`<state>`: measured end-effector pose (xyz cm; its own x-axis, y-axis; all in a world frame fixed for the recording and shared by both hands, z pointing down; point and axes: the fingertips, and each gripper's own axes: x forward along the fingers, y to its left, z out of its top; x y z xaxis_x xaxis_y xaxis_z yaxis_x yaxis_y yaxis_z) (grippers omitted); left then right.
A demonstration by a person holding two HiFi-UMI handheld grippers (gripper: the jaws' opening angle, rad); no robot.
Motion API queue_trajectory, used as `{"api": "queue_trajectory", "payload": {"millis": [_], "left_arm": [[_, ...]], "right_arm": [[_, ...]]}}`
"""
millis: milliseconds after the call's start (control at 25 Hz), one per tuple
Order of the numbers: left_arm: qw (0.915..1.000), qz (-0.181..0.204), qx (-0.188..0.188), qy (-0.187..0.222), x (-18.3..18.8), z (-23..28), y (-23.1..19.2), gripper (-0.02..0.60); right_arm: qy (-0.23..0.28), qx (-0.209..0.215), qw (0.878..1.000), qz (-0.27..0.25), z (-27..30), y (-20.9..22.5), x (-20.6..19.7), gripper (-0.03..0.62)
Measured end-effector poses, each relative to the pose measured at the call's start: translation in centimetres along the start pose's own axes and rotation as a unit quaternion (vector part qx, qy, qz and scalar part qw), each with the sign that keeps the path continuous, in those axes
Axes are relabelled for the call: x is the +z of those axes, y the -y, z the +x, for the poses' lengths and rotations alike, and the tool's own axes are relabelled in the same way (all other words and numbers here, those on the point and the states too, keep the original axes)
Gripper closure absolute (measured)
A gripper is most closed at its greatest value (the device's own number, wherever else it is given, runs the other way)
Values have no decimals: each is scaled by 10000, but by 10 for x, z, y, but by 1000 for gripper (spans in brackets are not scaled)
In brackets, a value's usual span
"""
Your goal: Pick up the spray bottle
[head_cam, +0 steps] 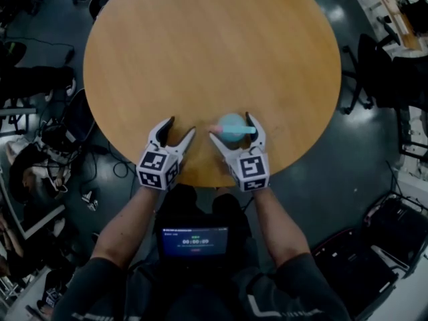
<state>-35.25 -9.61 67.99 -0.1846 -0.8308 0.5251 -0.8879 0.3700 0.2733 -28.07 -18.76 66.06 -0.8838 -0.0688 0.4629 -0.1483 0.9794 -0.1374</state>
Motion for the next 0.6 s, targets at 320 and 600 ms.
{"api": "queue_trajectory", "payload": {"millis": [320, 600], "left_arm": [[10000, 49, 10, 4, 9, 8, -2, 282], [9999, 136, -57, 36, 22, 18, -1, 285]], "right_arm": [[-8, -94, 10000, 8, 14, -1, 2, 111], [-85, -115, 9995, -264, 24, -3, 8, 131]]}}
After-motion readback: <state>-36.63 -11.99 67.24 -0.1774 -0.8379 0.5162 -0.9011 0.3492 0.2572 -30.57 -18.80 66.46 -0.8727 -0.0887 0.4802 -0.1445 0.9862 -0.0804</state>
